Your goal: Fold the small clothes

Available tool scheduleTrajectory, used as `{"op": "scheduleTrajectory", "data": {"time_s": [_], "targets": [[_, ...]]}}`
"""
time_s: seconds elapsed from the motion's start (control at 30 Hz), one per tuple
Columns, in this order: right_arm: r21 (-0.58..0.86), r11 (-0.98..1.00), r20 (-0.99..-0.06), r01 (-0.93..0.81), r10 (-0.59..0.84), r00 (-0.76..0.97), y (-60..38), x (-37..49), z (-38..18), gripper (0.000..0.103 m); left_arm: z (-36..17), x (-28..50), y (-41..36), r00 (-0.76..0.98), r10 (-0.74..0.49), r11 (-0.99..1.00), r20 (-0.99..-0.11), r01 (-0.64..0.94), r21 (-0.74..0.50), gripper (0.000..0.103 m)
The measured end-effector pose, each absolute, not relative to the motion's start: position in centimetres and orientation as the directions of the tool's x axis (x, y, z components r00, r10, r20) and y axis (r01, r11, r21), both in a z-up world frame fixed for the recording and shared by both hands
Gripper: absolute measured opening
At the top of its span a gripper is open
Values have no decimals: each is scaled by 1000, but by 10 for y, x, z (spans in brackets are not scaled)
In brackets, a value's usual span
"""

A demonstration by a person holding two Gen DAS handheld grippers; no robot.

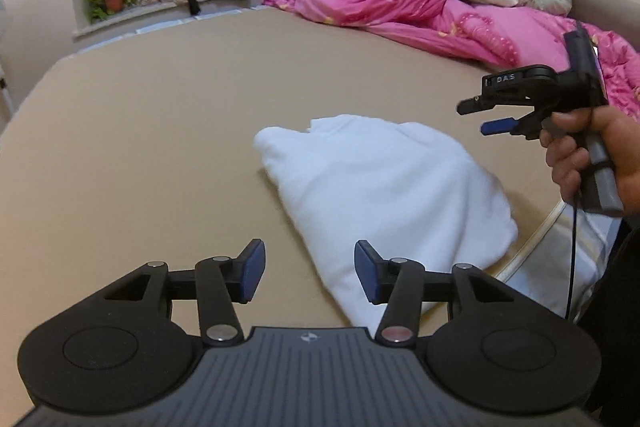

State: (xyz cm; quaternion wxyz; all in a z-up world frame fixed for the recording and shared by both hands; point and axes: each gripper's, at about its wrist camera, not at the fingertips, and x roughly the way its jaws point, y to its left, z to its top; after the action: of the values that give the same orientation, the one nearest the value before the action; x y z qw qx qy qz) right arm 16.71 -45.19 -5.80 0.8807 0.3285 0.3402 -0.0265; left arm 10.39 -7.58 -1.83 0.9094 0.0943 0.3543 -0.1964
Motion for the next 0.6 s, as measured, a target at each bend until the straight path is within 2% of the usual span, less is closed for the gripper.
{"op": "scheduleTrajectory", "data": {"time_s": [0.07,0.1,0.13,0.2,0.3,0.5,0.6], "targets": [[592,787,-594,176,277,755,-447,167,-59,57,-25,122,-78,647,-323,901,-691,434,-15,61],[615,777,-597,137,345,724,-445,170,-64,60,-30,135,-80,629,-343,899,-697,436,-49,69],[634,765,-607,108,408,682,-441,173,-72,63,-33,143,-81,616,-358,897,-702,436,-74,78],[596,799,-669,81,439,599,-432,179,-88,66,-45,170,-88,575,-399,886,-714,441,-140,82],[498,861,-749,100,369,551,-430,182,-108,83,-68,207,-93,546,-407,895,-732,399,-200,82],[532,838,-734,119,387,558,-433,190,-119,89,-120,253,-68,455,-522,852,-721,248,-461,82],[505,859,-741,89,377,556,-424,190,-118,89,-128,267,-64,447,-565,821,-693,224,-525,83]]}}
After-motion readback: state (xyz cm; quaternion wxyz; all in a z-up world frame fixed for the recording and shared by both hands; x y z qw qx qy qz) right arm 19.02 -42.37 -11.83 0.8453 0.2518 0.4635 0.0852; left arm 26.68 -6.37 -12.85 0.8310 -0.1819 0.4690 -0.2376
